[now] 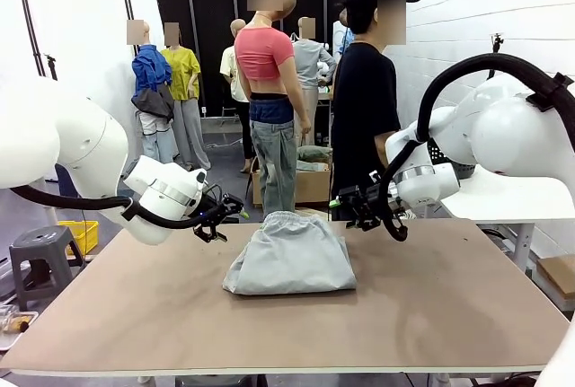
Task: Fold the training pants.
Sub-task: Fold the Training pants in half.
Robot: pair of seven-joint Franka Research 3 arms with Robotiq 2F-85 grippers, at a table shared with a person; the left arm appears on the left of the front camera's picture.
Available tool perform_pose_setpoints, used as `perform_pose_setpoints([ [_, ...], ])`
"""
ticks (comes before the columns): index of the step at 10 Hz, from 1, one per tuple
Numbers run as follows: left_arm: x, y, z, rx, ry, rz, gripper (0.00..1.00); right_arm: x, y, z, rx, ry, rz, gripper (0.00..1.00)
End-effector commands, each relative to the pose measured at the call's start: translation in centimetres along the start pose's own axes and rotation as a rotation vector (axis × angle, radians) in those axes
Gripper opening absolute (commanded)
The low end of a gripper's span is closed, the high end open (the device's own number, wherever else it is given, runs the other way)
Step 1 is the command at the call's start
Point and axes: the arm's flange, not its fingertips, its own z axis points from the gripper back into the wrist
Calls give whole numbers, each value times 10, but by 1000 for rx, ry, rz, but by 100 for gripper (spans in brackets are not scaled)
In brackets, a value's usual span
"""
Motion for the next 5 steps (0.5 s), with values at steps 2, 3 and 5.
perform_pose_setpoints([
  [2,4,-3,1,-14,6,-1,100,4,1,-2,6,0,-2,100],
  [3,4,-3,1,-14,6,-1,100,4,1,-2,6,0,-2,100],
  [5,4,-3,1,-14,6,-1,100,4,1,-2,6,0,-2,100],
])
